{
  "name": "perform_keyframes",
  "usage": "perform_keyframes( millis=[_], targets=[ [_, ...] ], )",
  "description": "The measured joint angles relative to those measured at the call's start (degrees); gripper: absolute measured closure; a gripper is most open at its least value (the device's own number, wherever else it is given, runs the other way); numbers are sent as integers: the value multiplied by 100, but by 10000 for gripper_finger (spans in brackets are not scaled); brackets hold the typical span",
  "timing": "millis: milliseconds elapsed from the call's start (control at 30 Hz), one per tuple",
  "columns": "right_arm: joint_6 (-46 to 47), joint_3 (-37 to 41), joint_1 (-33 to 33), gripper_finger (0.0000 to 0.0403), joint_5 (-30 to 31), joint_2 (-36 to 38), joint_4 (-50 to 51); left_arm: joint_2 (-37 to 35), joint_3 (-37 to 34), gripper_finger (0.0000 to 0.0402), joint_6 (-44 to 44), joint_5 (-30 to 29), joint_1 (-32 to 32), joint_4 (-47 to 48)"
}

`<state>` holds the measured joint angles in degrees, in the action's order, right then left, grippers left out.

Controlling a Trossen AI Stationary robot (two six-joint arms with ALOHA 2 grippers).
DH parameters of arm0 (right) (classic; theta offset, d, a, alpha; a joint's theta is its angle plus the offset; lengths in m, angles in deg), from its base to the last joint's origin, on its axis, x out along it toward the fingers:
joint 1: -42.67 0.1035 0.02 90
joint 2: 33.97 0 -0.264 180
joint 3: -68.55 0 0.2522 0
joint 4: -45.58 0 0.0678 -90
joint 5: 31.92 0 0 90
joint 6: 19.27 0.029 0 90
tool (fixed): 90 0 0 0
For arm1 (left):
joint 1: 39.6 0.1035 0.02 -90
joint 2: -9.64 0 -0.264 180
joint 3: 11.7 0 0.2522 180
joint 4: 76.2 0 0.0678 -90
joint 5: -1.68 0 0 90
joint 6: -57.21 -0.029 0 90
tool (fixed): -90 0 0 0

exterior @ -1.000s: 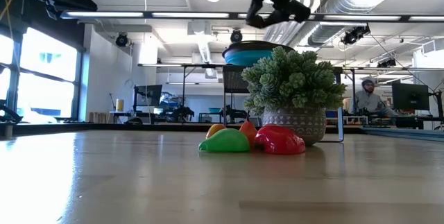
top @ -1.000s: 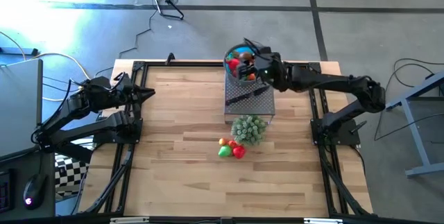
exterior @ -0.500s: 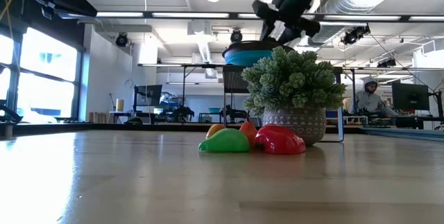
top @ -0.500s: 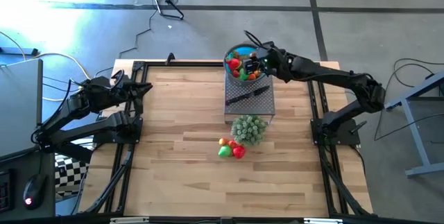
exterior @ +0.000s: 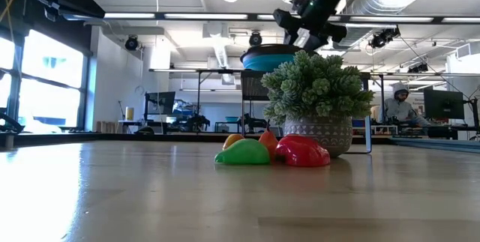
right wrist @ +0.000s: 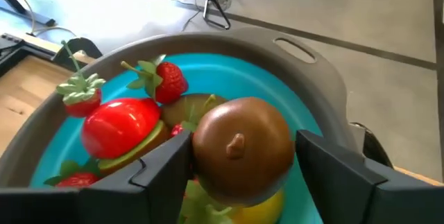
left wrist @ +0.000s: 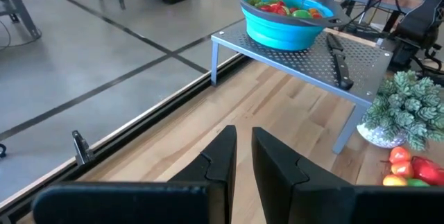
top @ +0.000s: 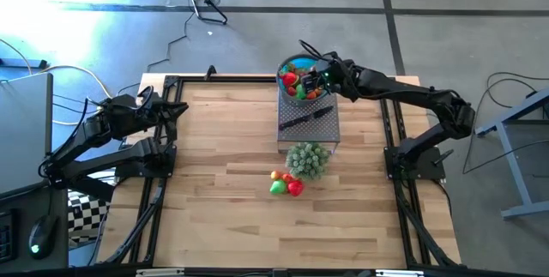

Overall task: Pick & Place Fruit
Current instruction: Put the brown kiwi into the blue strainer bowl, then put the red apple into the blue strainer bowl

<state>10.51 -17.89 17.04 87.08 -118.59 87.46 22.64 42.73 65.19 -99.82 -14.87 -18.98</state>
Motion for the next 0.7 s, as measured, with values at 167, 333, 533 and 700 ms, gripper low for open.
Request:
perform_keyframes(
  millis=[167,333,533,700],
  targets=[
    [-21,0,1,115,82,0,-13,0,0,358,3,0,1,0],
    [-129,0,38,122,-53,119,-91,0,0,358,3,2,1,0],
    [-226,0,265,164,-732,366,-549,0,0,358,3,2,2,0],
    [-612,0,513,200,-2031,568,-1263,0,0,358,1,2,2,1]
  ],
)
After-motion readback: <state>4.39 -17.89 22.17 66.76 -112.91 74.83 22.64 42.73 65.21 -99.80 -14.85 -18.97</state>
